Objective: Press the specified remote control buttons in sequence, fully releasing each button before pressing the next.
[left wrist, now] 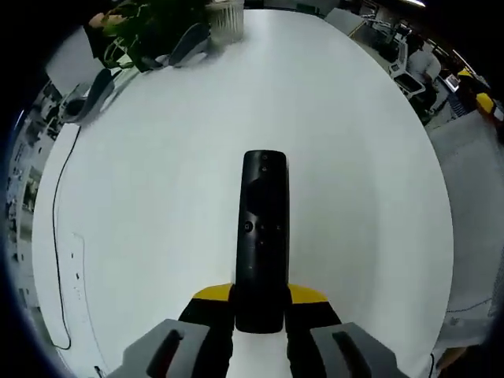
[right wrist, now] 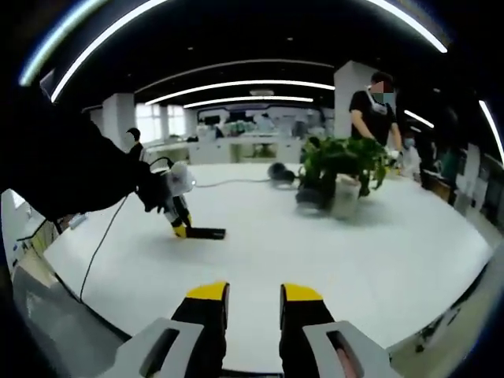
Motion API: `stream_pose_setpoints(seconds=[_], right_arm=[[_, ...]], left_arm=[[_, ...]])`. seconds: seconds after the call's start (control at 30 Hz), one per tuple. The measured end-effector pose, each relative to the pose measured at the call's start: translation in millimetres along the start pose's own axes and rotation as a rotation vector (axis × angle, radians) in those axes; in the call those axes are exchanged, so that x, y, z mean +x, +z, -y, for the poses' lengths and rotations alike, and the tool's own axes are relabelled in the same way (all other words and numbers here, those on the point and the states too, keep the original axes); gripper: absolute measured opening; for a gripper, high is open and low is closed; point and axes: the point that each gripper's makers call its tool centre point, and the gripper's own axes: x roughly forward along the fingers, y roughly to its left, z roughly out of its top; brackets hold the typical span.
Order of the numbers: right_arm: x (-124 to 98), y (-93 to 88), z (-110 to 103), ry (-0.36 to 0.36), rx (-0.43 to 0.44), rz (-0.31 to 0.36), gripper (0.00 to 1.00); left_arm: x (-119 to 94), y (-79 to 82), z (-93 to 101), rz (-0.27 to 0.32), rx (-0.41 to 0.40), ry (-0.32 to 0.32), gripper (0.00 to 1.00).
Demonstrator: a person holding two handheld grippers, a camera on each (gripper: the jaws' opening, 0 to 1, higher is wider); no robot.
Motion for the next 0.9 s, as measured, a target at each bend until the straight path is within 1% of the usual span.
stream_pose_setpoints(seconds=[0.1,0.33,0.47,0.6,0.67,0.77,0.8,0.83,0.9], right_arm=[[0.0,-0.6,-0.2,0.000,-0.003,-0.004,0.22],[0.7,-2.2,-0.9,0.000,-0.008,-0.016,0.21],[0.8,-3.6,-0.9,-0.003,-0.012,-0.025,0.21],[0.7,-3.0,-0.4,-0.006,-0.010,-0.023,0.21],[0.6,-2.8,-0.6,-0.006,-0.011,-0.022,0.21],[0.5,-2.6,-0.3,-0.009,-0.012,-0.021,0.21],[0.4,-2.3,-0.5,-0.008,-0.011,-0.020,0.21],[0.4,-2.2,-0.6,-0.008,-0.010,-0.019,0.21],[0.5,-2.4,-0.4,-0.010,-0.016,-0.021,0.21]], left_arm=[[-0.5,1.6,-3.6,-0.012,0.007,-0.001,0.24],[-1.1,2.6,-16.2,-0.018,0.009,-0.004,0.24],[-1.0,2.3,-20.2,-0.039,0.026,-0.005,0.24],[-1.2,1.4,-20.1,-0.043,0.020,-0.001,0.24],[-1.5,1.0,-18.2,-0.039,0.030,0.009,0.24],[-1.0,1.6,-17.3,-0.050,0.031,0.027,0.25],[-2.1,2.3,-17.0,-0.057,0.028,0.044,0.26],[-3.1,1.3,-20.0,-0.068,0.008,0.071,0.27],[-2.5,0.9,-23.5,-0.078,-0.028,0.091,0.28]])
